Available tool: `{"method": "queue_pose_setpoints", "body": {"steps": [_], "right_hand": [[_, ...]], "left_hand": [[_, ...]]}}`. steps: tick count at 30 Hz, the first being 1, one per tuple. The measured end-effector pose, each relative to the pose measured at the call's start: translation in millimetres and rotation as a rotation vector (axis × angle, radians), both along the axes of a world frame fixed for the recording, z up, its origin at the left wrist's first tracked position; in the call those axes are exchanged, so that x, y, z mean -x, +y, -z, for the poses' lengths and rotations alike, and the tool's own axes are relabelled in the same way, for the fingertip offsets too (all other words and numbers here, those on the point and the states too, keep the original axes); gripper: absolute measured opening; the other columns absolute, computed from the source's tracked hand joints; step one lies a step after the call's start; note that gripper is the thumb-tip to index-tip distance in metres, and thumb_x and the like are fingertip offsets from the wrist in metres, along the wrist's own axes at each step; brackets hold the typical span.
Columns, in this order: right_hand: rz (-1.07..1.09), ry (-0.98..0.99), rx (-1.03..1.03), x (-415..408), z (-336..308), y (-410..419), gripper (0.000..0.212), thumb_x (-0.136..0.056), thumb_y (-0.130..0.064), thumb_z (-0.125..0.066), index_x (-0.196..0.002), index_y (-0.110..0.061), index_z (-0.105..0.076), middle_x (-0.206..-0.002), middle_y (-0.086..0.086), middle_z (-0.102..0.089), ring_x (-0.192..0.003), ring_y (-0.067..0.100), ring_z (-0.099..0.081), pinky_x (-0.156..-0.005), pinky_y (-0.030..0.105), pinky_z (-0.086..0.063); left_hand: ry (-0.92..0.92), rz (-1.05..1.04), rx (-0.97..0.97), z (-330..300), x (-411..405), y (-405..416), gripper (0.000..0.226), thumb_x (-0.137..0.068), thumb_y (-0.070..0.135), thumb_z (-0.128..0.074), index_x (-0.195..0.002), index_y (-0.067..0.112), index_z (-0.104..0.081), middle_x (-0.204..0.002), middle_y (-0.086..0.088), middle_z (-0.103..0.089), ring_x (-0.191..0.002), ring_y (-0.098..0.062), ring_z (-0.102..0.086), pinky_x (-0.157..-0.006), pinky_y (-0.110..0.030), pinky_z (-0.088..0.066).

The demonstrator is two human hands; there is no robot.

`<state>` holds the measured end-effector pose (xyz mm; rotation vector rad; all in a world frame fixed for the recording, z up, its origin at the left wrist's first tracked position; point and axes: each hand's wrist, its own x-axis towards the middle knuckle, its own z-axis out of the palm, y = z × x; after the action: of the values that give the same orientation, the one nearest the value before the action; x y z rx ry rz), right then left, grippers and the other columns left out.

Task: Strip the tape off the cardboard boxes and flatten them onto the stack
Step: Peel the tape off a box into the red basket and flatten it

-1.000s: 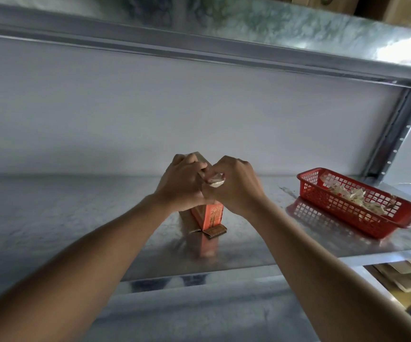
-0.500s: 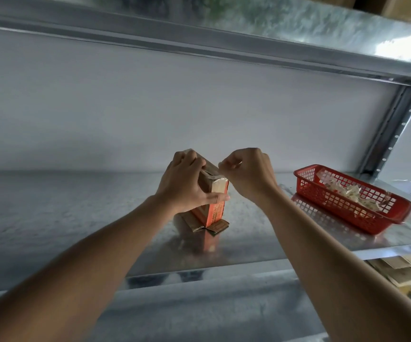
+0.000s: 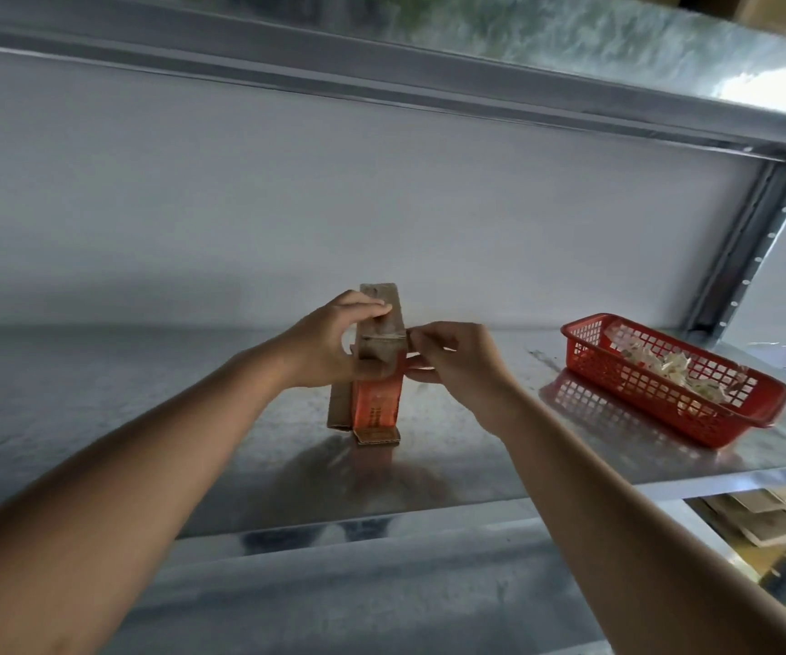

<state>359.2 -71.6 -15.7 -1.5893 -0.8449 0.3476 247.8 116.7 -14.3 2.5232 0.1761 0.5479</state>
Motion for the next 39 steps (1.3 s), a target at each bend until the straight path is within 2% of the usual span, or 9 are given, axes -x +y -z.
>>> {"method": "queue_pose_setpoints", "body": {"steps": [5, 11, 16, 19, 22, 27, 29, 36, 39], "right_hand": [[0.039, 0.077, -0.142, 12, 18, 5, 0.014, -0.089, 0.008, -0.073, -0.098, -0.002, -0.077, -0.089, 0.016, -0.077, -0.081, 0.026, -0.078, -0.074, 0.030, -0.064], [0.041, 0.141, -0.250, 20, 34, 11, 0.013, -0.091, 0.007, -0.072, -0.095, -0.004, -0.077, -0.086, 0.015, -0.077, -0.078, 0.019, -0.076, -0.071, 0.027, -0.062], [0.034, 0.150, -0.279, 22, 41, 17, 0.010, -0.090, 0.008, -0.072, -0.096, 0.001, -0.075, -0.087, 0.016, -0.076, -0.078, 0.018, -0.076, -0.070, 0.027, -0.062], [0.052, 0.184, -0.311, 24, 44, 20, 0.018, -0.090, 0.002, -0.075, -0.101, -0.012, -0.074, -0.094, 0.007, -0.076, -0.085, 0.019, -0.077, -0.071, 0.034, -0.064], [0.134, 0.208, -0.370, 22, 47, 22, 0.017, -0.091, 0.001, -0.075, -0.093, -0.016, -0.075, -0.090, 0.011, -0.076, -0.086, 0.026, -0.076, -0.071, 0.039, -0.065], [0.216, 0.050, -0.394, 31, 65, 29, 0.023, -0.088, -0.012, -0.081, -0.093, -0.035, -0.081, -0.097, -0.008, -0.076, -0.091, 0.018, -0.076, -0.078, 0.044, -0.064], [0.245, 0.016, -0.383, 35, 71, 29, 0.022, -0.088, -0.016, -0.082, -0.099, -0.035, -0.080, -0.099, -0.012, -0.076, -0.094, 0.015, -0.074, -0.082, 0.045, -0.062], [0.226, 0.006, -0.352, 40, 67, 20, 0.024, -0.086, -0.016, -0.084, -0.101, -0.035, -0.081, -0.098, -0.016, -0.076, -0.095, 0.007, -0.073, -0.087, 0.039, -0.061], [0.217, -0.071, -0.354, 47, 72, 14, 0.028, -0.083, -0.015, -0.086, -0.109, -0.023, -0.081, -0.105, -0.015, -0.075, -0.100, 0.004, -0.071, -0.089, 0.022, -0.056]], "left_hand": [[0.075, 0.063, 0.168, -7, 4, 5, 0.097, -0.060, 0.044, -0.083, -0.151, 0.032, -0.050, -0.152, 0.022, -0.043, -0.142, -0.001, -0.041, -0.120, -0.031, -0.036], [0.027, 0.100, 0.227, 1, 4, 4, 0.083, -0.070, 0.032, -0.080, -0.148, 0.031, -0.052, -0.150, 0.024, -0.044, -0.134, 0.008, -0.046, -0.116, -0.034, -0.043], [-0.023, 0.091, 0.235, 6, 1, 3, 0.088, -0.063, 0.061, -0.090, -0.140, 0.034, -0.057, -0.150, 0.018, -0.049, -0.137, -0.001, -0.050, -0.116, -0.036, -0.044], [-0.050, 0.106, 0.256, 5, 0, 4, 0.086, -0.064, 0.049, -0.091, -0.141, 0.026, -0.061, -0.151, 0.014, -0.052, -0.138, -0.002, -0.050, -0.118, -0.035, -0.041], [-0.035, 0.168, 0.278, 4, -1, 3, 0.086, -0.065, 0.037, -0.089, -0.143, 0.017, -0.059, -0.155, 0.009, -0.050, -0.142, -0.002, -0.046, -0.120, -0.029, -0.037], [-0.054, 0.185, 0.275, 8, -2, -2, 0.086, -0.067, 0.031, -0.091, -0.145, 0.016, -0.056, -0.159, 0.007, -0.044, -0.147, -0.002, -0.040, -0.121, -0.026, -0.034], [-0.027, 0.179, 0.235, 8, 0, -1, 0.090, -0.067, 0.019, -0.094, -0.147, 0.017, -0.053, -0.161, 0.007, -0.040, -0.147, -0.001, -0.038, -0.122, -0.028, -0.032], [0.166, 0.180, 0.220, -4, 6, 4, 0.108, -0.064, -0.001, -0.094, -0.151, 0.036, -0.043, -0.164, 0.024, -0.027, -0.144, 0.003, -0.039, -0.114, -0.029, -0.044], [0.142, 0.164, 0.211, -6, 6, 1, 0.106, -0.067, -0.006, -0.093, -0.153, 0.031, -0.042, -0.165, 0.020, -0.027, -0.145, 0.007, -0.035, -0.115, -0.023, -0.041]]}}
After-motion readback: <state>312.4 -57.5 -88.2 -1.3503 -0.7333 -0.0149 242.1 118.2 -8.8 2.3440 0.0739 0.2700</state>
